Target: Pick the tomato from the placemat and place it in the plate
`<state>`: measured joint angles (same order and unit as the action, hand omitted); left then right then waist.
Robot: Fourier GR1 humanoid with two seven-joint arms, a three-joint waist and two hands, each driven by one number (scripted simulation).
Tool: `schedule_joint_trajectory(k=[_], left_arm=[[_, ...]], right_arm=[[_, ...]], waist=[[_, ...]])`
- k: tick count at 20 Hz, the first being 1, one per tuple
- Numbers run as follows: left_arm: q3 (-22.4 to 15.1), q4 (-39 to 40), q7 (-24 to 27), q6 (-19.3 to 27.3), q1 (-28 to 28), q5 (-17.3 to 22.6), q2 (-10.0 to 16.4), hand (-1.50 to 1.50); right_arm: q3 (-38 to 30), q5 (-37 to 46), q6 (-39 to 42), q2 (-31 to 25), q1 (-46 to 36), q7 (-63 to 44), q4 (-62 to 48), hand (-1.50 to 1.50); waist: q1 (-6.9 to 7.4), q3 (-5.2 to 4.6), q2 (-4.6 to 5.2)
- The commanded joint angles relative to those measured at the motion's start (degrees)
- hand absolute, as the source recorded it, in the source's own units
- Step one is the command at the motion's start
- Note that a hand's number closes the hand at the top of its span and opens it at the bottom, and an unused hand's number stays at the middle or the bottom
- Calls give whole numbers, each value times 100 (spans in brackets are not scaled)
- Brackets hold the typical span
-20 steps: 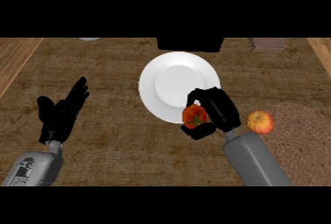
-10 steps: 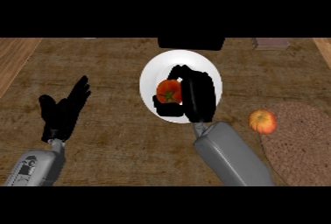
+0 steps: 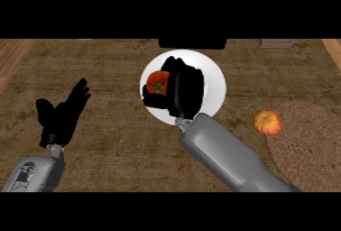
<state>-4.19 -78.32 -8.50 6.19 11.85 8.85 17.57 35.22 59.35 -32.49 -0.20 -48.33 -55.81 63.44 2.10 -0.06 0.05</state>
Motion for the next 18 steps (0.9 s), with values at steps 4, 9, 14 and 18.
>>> schedule_joint_trajectory(k=[4,9,14,18], left_arm=[[60,-389,-232,-28,-160,-74,5,0],[64,-12,262,11,-200,-200,-178,0],[272,-252,-332,-122,90,-50,18,0],[440,-165,7,-282,-254,32,24,0]], right_arm=[[-46,-376,-261,20,-195,0,-1163,150],[-883,-1548,-77,18,-66,986,-1368,150],[-1099,-2169,172,20,345,2610,-1782,-150],[-1185,-1909,-11,-206,517,3211,-1262,-150]], waist=[[-72,7,9],[-73,7,49],[-103,11,28],[-190,7,-7]])
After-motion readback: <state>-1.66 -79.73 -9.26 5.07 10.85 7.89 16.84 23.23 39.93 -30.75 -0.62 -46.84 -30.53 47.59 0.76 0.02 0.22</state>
